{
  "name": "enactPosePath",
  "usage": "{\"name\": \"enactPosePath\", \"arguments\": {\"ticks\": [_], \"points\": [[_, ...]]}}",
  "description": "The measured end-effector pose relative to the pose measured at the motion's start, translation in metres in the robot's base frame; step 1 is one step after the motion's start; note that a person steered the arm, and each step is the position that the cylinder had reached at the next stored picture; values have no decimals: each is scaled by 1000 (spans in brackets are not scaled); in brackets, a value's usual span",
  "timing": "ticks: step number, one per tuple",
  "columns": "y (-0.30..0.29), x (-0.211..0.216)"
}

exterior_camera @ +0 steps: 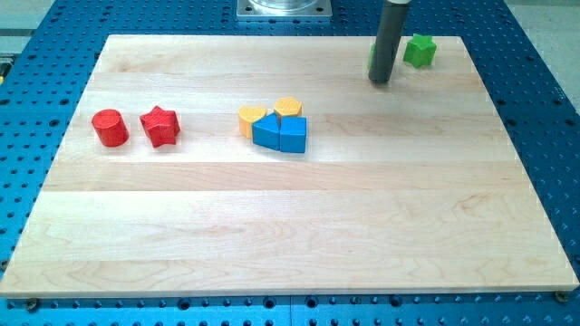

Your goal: Move hexagon along with triangle to the bottom

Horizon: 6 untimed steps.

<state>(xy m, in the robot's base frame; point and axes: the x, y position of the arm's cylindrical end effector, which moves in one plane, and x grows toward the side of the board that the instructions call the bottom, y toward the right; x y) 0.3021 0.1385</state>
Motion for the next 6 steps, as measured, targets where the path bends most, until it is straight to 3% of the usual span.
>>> {"name": "enactPosePath", "arguments": {"ticks": [1, 3, 4, 6], "points": [[-110, 62], [-221, 106], [-216, 116], [-207, 90]]}}
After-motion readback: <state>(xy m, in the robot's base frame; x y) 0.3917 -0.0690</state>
